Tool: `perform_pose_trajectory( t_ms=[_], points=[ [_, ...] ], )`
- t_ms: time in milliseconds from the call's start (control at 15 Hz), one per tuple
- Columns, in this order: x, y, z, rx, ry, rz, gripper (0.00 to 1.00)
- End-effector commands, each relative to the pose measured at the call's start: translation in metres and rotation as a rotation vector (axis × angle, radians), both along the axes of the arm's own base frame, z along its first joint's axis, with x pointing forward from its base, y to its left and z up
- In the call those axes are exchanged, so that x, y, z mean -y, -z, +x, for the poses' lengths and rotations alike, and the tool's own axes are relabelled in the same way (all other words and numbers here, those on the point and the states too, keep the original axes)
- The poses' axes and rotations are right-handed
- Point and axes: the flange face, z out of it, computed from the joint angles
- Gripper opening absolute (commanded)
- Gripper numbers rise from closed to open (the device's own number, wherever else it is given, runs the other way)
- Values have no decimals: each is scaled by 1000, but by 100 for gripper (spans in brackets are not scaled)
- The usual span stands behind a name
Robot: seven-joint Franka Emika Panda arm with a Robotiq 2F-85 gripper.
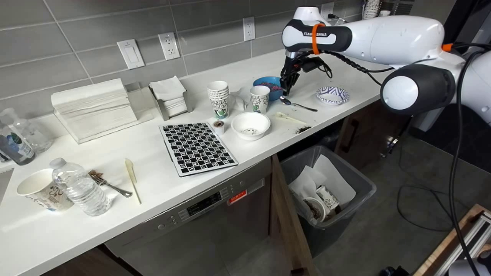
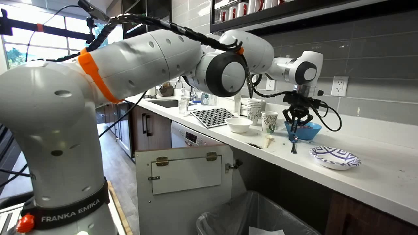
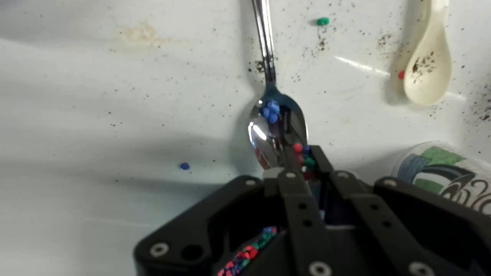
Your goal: Pick up some cereal from the blue bowl and place it on the silver spoon then pour the cereal from the spoon into the bin.
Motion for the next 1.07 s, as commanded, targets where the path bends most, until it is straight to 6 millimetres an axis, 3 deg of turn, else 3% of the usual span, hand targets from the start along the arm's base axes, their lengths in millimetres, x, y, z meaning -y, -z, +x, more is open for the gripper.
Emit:
perform_pose_trajectory(
  t_ms=[0, 1000],
  points=[
    [7, 10, -1, -10, 18, 4, 3],
    [7, 32, -2, -23, 19, 16, 3]
  ],
)
